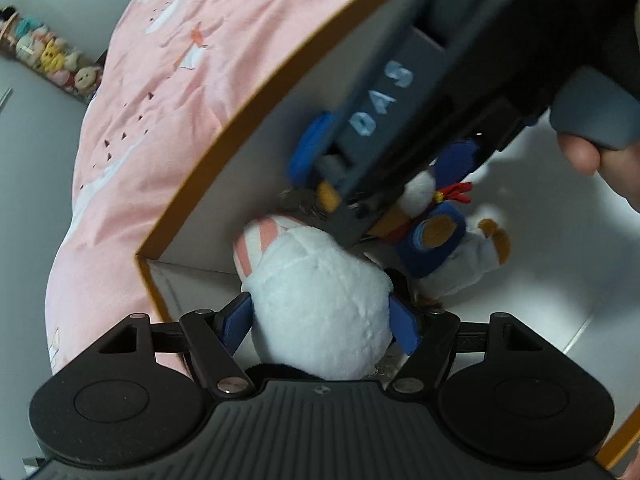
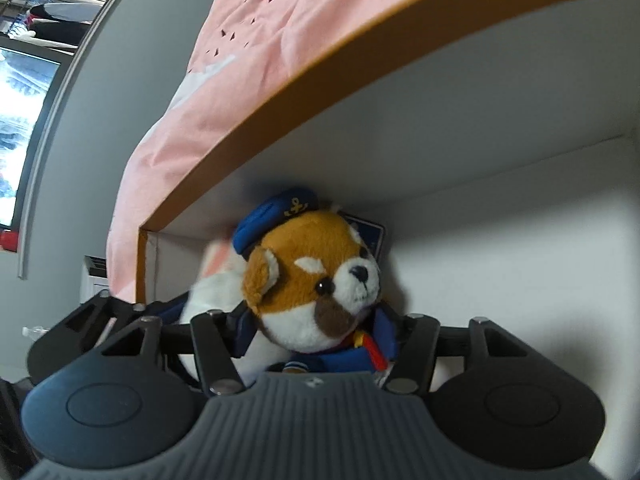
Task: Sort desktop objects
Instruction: 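Lower both plushes into the box with the left and right tools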
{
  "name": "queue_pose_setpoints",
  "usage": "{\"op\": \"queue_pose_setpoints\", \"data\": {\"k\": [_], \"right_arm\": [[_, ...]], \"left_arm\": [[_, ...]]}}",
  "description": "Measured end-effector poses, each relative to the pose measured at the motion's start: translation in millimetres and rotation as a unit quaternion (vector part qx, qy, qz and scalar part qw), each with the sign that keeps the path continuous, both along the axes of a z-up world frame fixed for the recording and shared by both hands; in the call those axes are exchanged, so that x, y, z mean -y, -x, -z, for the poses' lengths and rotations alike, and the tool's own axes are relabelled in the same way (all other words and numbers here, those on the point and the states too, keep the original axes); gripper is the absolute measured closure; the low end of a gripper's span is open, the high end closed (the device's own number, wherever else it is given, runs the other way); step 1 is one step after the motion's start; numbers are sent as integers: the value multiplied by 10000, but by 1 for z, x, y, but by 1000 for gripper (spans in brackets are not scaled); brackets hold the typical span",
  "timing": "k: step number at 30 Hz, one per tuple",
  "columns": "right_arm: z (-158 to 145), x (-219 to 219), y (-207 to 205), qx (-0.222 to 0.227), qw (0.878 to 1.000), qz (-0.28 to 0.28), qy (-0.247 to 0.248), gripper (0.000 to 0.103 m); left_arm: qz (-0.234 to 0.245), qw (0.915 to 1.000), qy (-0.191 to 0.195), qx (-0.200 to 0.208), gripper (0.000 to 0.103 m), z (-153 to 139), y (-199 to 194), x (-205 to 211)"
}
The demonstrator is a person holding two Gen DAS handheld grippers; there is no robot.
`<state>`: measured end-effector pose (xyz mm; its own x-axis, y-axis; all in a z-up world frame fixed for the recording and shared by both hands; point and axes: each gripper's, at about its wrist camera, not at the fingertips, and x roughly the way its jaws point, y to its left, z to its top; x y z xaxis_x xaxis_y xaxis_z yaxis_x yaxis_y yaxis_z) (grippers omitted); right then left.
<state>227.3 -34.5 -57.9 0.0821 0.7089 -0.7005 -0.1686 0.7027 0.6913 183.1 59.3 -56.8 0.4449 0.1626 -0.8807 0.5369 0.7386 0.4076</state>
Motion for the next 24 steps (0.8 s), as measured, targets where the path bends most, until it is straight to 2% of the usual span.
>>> {"op": "queue_pose_setpoints", "data": {"k": [5,10,13,14,16,19,21,24], "right_arm": [[-5,3,4,136,9998,-121,-62,34],[-29,17,12,664,9977,-162,40,30],[-40,23,18,862,9958,-307,50,38],[-41,23,21,907,9952,-369,52,43],[-45,12,25,962,9937,-564,102,47],[-41,5,35,1090,9900,-859,250,50],[-35,0,38,1234,9871,-930,417,57],[-29,-4,35,1398,9844,-955,476,57]], "left_arm": [[193,9997,-62,121,15,5,6,2],[312,9992,17,251,14,2,14,-3],[369,9984,17,436,14,-6,24,-2],[401,9980,6,493,14,-8,27,-2],[426,9973,-28,604,14,-14,33,-1],[374,9978,79,542,26,-21,40,-3],[313,9977,168,570,35,-25,43,-7],[184,9979,304,549,43,-25,45,-11]]}}
